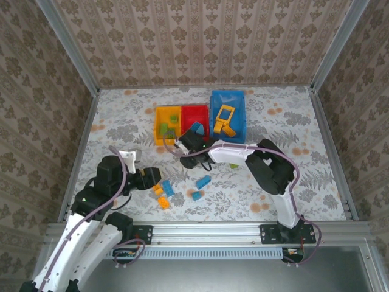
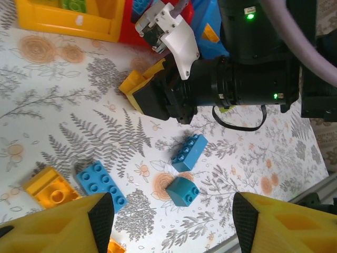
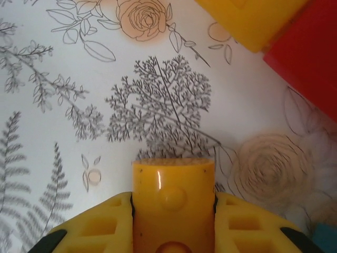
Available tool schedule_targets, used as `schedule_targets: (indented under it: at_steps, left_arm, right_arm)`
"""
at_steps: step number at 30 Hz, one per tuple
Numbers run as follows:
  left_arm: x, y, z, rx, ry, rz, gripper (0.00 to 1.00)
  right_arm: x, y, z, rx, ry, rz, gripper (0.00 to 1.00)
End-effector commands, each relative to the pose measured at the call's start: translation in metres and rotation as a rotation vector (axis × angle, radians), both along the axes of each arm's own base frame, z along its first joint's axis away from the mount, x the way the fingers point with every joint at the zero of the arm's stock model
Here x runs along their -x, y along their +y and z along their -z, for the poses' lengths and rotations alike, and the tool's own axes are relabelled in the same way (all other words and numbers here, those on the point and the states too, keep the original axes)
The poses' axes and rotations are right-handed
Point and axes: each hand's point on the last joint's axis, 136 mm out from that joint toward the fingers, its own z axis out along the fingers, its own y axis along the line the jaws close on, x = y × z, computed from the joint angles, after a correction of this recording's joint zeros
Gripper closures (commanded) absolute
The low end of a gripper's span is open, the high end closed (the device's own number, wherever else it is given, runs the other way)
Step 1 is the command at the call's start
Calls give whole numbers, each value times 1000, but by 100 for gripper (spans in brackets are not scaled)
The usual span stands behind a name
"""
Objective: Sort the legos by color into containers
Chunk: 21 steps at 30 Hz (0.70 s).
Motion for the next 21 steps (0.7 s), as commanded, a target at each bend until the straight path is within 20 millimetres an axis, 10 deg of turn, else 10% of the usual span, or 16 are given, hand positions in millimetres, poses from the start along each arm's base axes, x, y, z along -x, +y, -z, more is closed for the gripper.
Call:
schedule_targets:
  at_steps: [1,12,21]
  left_arm:
    - [-10,-12,-22,27,-65,31,35]
    - [-56,-97,-31,-111,-172,201,35]
    - [-85,-181,-18,-202,-216,329,34]
  right_arm:
    - [-10,-10,-80,-113,-149,53,83]
    - [-54,-161,-100,-4,-202,484,85]
    - [-114,-202,-82,136,-199,658,84]
